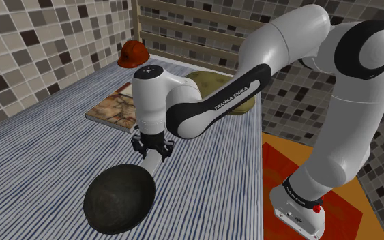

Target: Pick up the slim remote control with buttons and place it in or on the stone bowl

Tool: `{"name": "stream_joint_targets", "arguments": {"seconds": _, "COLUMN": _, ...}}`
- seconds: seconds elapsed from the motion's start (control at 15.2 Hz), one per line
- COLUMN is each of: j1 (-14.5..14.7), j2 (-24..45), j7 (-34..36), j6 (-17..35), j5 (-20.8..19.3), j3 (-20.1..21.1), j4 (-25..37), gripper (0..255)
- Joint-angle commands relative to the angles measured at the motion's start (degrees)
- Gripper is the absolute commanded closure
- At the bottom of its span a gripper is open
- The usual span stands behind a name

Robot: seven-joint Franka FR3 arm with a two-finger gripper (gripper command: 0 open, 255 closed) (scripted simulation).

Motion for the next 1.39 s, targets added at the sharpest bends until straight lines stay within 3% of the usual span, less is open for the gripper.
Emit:
{"name": "stream_joint_targets", "arguments": {"seconds": 0.0, "j1": -0.4, "j2": -0.7, "j7": -0.5, "j6": -0.9, "j5": 0.8, "j3": 0.6, "j4": 0.4, "gripper": 255}}
{"name": "stream_joint_targets", "arguments": {"seconds": 1.32, "j1": -4.9, "j2": -9.3, "j7": -6.6, "j6": -13.2, "j5": 10.0, "j3": 5.5, "j4": 7.9, "gripper": 255}}
